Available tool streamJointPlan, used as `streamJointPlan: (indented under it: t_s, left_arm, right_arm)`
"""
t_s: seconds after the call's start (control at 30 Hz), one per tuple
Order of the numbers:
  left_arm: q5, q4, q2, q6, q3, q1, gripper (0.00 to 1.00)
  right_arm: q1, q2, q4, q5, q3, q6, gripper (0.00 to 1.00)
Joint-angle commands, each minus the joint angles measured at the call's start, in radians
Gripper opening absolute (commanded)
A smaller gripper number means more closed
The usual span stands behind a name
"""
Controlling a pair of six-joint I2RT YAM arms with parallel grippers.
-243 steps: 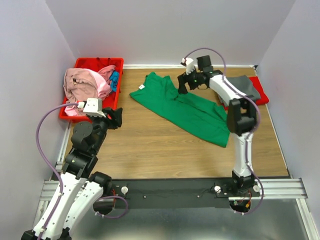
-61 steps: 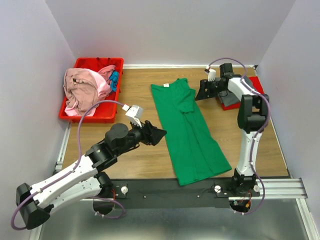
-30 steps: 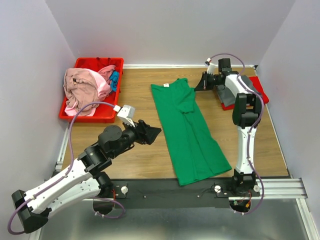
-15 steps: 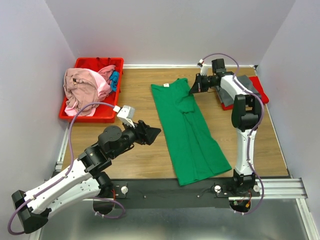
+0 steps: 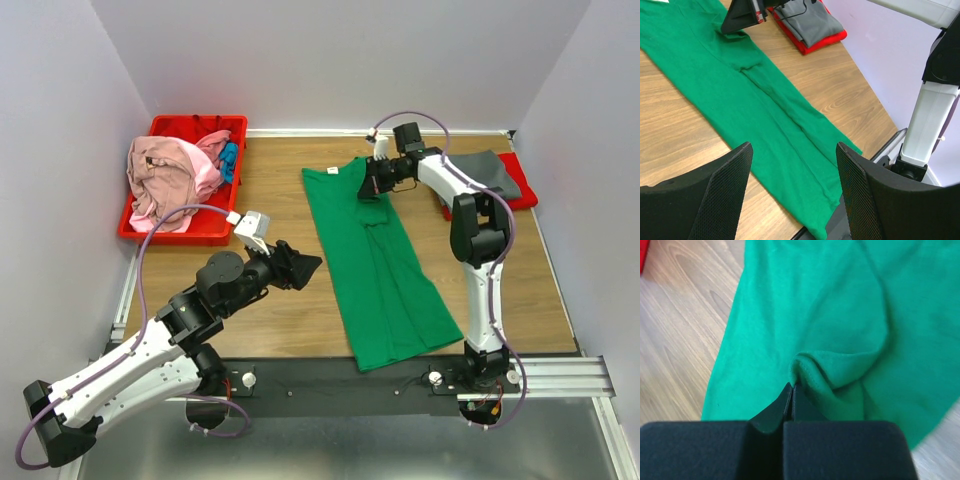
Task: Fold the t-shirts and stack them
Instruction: Fold the tshirt
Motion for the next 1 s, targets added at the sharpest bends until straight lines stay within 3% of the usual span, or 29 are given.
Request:
streamJointPlan:
  t_s: [0.0,0.3,0.43,0.6,0.73,0.8,0.97]
  left_arm:
    - [-0.032,0.005,-0.007,0.004,-0.012,0.002,0.76]
    - [-0.038,-0.005,-0.013,-0.002,-0.012,0.002,0.76]
    - [-0.044,-0.011,-0.019,-0.001,-0.009,0.002,0.76]
    - [-0.053,-0.020,-0.029,0.004,-0.009,0.002,0.76]
    - [-0.056,-0.009,-0.036,0.016,-0.015,0.002,0.79]
    - [-0.047,0.014,-0.041,0.024,-0.032,0.002,0.86]
    - [-0.010,0.052,-0.021,0.024,-0.056,0.003,0.87]
  right_arm:
    - [0.059,-0.001,0.000,0.083,0.023,-0.007,0.01]
    - [0.143,0.068,-0.023,0.100,0.141,0.007,0.08]
    - [0.146,0.039,-0.038,0.096,0.132,-0.020,0.30]
    - [0.142,-0.088,-0.041,0.074,0.021,-0.102,0.39]
    - [0.111,-0.149,-0.041,0.065,-0.046,-0.136,0.39]
    - [0.066,-0.149,-0.040,0.048,-0.061,-0.122,0.38]
    - [-0.013,-0.088,-0.048,0.056,-0.092,-0.109,0.29]
